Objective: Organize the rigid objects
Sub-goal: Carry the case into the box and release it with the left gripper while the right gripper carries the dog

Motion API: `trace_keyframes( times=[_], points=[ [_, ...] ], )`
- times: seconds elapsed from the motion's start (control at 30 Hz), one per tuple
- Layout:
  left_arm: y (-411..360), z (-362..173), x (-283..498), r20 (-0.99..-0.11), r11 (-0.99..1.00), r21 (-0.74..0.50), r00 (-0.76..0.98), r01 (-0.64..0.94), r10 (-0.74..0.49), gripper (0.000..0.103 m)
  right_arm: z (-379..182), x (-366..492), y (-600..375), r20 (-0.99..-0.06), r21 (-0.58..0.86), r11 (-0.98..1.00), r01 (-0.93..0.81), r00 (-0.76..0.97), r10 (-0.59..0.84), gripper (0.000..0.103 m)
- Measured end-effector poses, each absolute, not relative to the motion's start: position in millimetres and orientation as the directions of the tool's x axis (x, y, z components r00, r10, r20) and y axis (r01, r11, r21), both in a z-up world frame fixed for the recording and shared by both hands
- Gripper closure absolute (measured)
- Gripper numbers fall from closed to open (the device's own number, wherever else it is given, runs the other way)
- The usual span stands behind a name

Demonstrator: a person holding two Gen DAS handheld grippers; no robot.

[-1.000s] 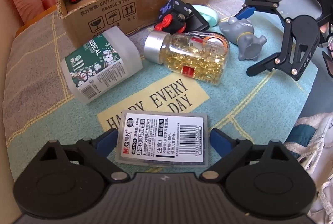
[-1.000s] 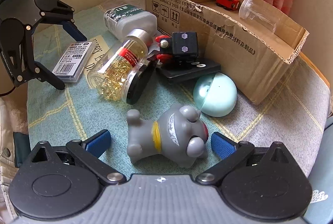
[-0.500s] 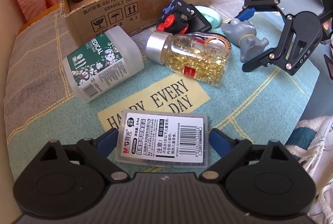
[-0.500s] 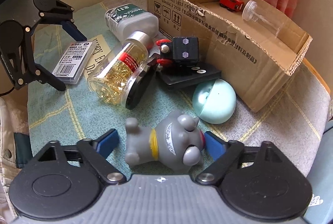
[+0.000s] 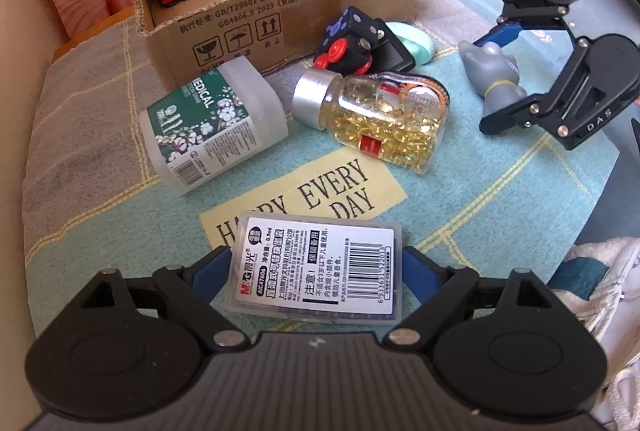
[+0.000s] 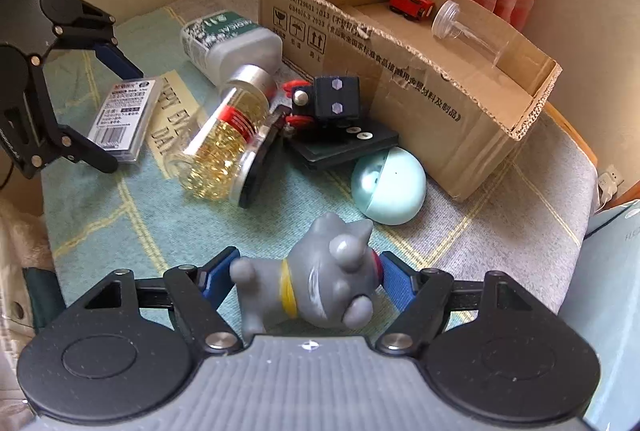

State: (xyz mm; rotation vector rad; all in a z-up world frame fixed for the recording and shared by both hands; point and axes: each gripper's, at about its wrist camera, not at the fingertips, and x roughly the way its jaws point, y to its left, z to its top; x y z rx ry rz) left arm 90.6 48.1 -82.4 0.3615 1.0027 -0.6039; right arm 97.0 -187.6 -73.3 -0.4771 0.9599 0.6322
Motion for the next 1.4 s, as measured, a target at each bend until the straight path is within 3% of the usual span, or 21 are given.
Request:
trace_keyframes(
  times=[0.5, 1.0, 1.1, 1.23, 1.4],
  points=[
    [39, -31, 95, -0.809, 0.784, 0.031, 0.477, 0.620, -0.345, 0.013, -54, 93, -192, -0.842, -0.107, 0.744, -0.660, 0.457, 0.285, 0.025],
    [10, 38, 179, -0.697, 0.790, 0.133, 0.623, 0.598, -0.355, 0.013, -10, 100, -201, -0.791, -0.157, 0.747, -0.646, 0.535, 0.296, 0.025],
    [5, 43, 200, -0.672, 0.810, 0.146, 0.658, 0.567, -0.340, 0.013, -2, 106, -202, -0.782, -0.171, 0.750, -0.639, 0.551, 0.291, 0.025],
    [-1, 37, 209, -0.605, 0.833, 0.206, 0.736, 0.514, -0.304, 0.004, 6, 113, -201, -0.772, -0.191, 0.753, -0.630, 0.570, 0.281, 0.025],
    [6, 24, 196, -0.616, 0.860, 0.162, 0.731, 0.484, -0.295, 0.004, 18, 123, -201, -0.751, -0.198, 0.762, -0.617, 0.595, 0.287, 0.025]
  ],
)
